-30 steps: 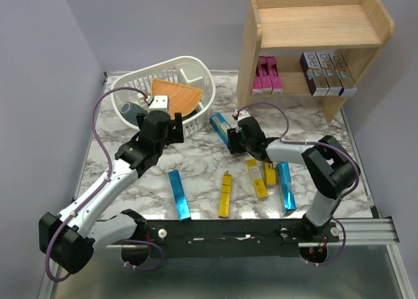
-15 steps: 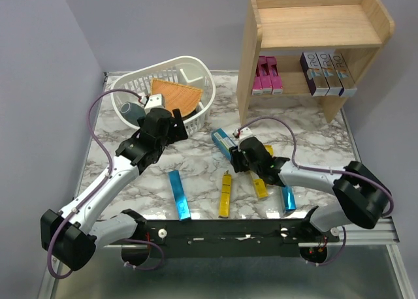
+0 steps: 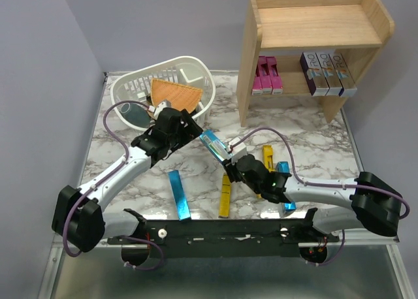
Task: Place and organize the toothpastes onto the shelf
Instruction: Pick up the toothpaste from the center of the board.
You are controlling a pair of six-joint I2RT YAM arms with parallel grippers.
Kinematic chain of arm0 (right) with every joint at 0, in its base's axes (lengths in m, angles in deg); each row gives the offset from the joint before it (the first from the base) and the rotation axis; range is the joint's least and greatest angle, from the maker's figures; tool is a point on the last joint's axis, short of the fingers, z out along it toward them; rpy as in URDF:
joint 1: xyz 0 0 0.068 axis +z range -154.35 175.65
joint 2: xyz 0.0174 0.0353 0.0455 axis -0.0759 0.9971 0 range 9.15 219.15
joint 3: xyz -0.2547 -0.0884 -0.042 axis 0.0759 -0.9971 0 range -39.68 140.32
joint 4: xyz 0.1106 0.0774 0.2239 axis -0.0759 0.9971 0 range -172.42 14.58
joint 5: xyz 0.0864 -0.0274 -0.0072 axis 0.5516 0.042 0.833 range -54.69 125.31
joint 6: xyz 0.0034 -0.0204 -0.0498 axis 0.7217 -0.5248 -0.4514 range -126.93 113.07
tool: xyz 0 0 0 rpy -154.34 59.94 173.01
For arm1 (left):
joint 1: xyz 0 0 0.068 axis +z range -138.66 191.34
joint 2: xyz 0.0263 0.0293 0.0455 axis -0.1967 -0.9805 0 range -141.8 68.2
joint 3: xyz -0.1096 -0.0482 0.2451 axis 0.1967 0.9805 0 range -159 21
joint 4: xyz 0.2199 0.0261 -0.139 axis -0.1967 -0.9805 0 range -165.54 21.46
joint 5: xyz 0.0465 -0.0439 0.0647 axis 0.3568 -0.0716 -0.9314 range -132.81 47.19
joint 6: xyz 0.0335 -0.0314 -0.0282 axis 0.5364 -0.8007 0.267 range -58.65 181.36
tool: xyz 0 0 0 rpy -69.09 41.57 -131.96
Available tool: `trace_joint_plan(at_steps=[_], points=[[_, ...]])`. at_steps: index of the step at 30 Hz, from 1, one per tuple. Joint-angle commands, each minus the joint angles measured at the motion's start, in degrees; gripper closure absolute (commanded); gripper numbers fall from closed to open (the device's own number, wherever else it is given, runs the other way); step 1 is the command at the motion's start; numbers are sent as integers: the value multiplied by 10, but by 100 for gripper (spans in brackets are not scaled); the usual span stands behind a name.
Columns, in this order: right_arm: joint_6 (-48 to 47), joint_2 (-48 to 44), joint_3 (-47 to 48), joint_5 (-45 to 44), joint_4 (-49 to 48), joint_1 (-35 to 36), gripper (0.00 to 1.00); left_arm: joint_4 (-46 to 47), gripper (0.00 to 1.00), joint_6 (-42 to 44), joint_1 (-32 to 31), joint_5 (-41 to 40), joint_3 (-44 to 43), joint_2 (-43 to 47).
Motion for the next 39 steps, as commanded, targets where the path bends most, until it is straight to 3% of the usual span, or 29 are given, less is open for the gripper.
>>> trace_joint_plan(at_steps=[1, 19, 26, 31, 39], points=[[-38, -7, 3, -61, -58, 36, 52, -5, 1, -55, -2, 46, -40, -43], [-92, 19, 24, -116, -71, 92, 49, -72, 1, -76, -76, -8, -98, -157], [-99, 32, 32, -132, -68, 103, 48, -117, 1, -84, -83, -58, -97, -141], [-109, 33, 31, -139, -78, 110, 48, -113, 2, -91, -83, -52, -99, -140], [-132, 61, 43, -168, -89, 130, 45, -96, 16, -105, -95, -30, -112, -178]])
